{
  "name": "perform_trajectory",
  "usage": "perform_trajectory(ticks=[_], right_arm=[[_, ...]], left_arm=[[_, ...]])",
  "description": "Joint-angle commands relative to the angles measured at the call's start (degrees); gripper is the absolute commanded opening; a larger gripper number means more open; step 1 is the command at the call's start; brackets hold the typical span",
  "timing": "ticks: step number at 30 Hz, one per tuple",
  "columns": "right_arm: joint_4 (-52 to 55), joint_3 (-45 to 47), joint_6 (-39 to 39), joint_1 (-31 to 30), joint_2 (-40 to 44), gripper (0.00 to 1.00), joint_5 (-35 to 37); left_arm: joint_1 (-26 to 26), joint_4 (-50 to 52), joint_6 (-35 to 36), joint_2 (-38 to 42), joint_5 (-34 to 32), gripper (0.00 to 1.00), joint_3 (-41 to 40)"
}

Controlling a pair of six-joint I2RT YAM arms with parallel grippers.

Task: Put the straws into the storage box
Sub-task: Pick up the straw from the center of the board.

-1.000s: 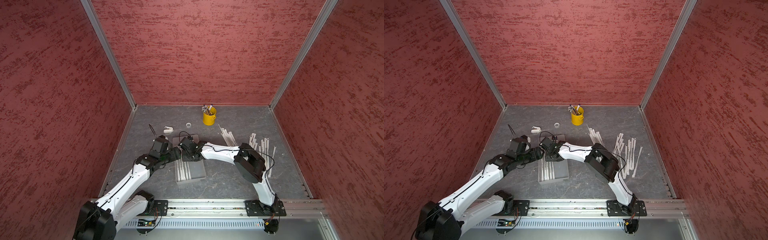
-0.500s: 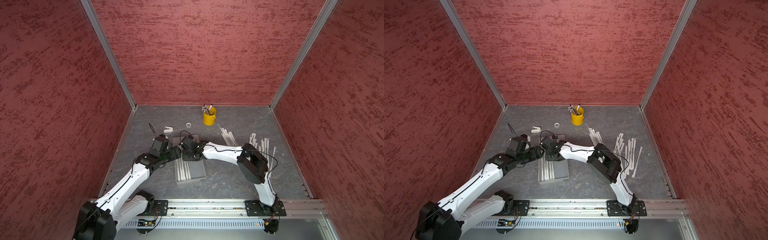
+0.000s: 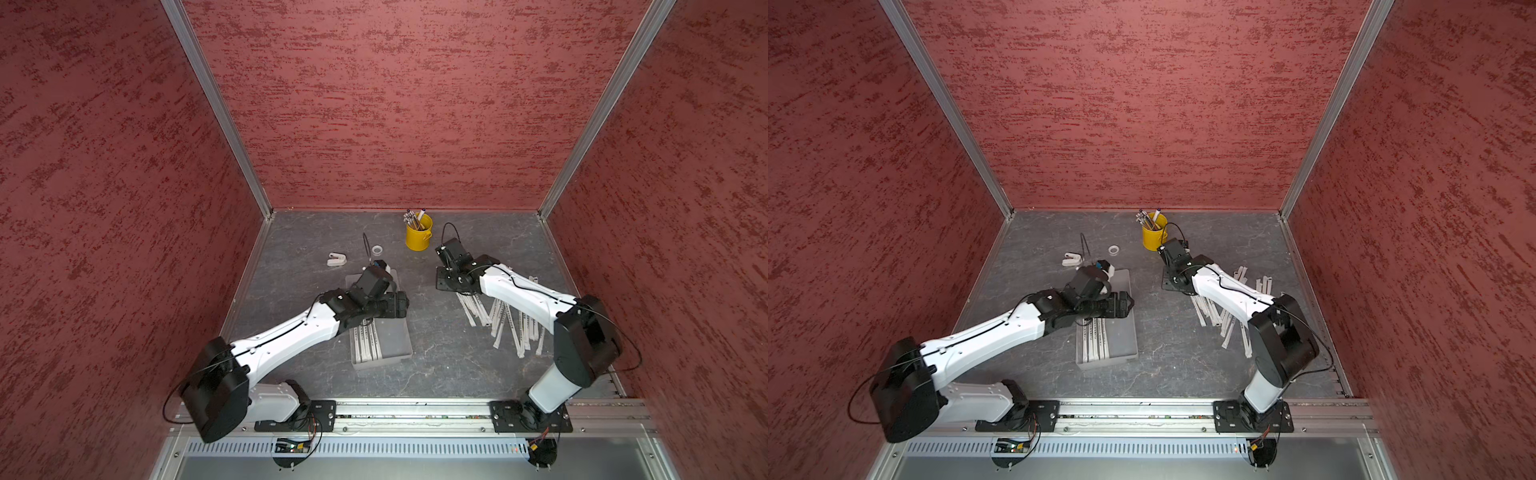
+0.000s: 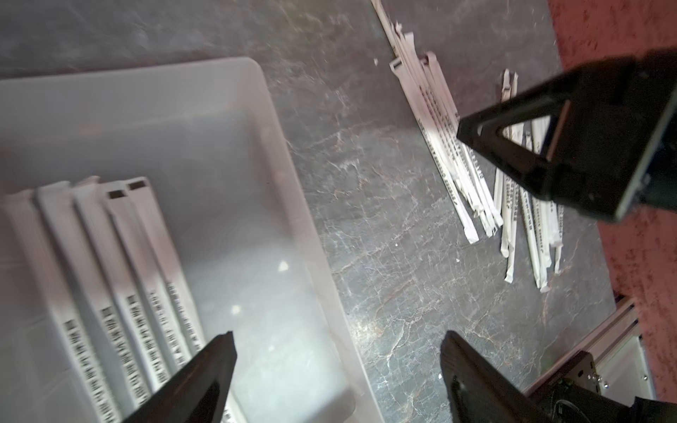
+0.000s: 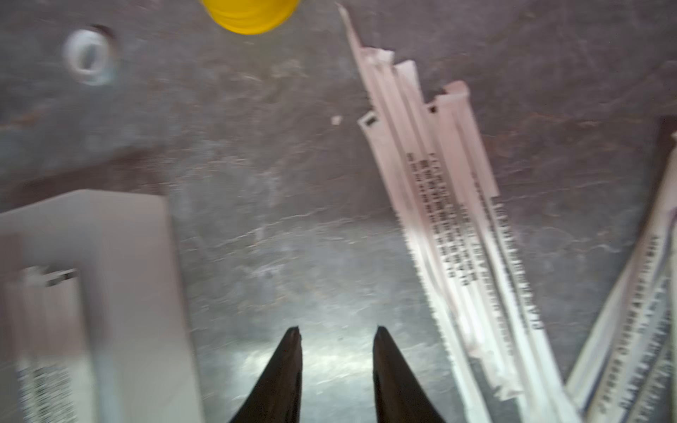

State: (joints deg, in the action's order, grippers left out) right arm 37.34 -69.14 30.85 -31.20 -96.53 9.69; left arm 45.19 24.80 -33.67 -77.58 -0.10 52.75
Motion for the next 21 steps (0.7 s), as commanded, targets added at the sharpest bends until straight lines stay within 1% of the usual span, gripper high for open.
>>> perform_trajectory(ticks=[1, 4, 9, 12, 16, 21], right_arm=[[1.1, 0.2, -6.1, 2.3, -3.1, 0.40, 2.6], [-0.2, -1.4, -6.9, 4.4, -6.9, 0.43, 2.7], [-1.6, -4.3, -6.7, 5.0, -12.8, 0.43, 2.7], [-2.2, -4.2, -5.6, 4.8, -14.2, 0.43, 1.1], [-2.4, -2.5, -3.6, 2.2, -13.7, 0.38, -1.1], [-3.2, 1.0, 0.6, -1.4, -10.9, 0.33, -5.9]], left_arm=[[2.1, -3.2, 0.4, -4.5, 0.1, 0.90, 3.9], [2.5, -4.0, 0.1, -6.9, 1.5, 0.90, 4.6], [2.3, -3.6, 0.3, -7.0, 1.3, 0.90, 3.6], [2.0, -3.5, 0.3, -6.3, 0.9, 0.90, 2.6], [1.1, -3.4, 0.2, -5.2, 0.6, 0.90, 1.3], [0.0, -3.4, 0.3, -3.4, 0.3, 0.90, -0.2]])
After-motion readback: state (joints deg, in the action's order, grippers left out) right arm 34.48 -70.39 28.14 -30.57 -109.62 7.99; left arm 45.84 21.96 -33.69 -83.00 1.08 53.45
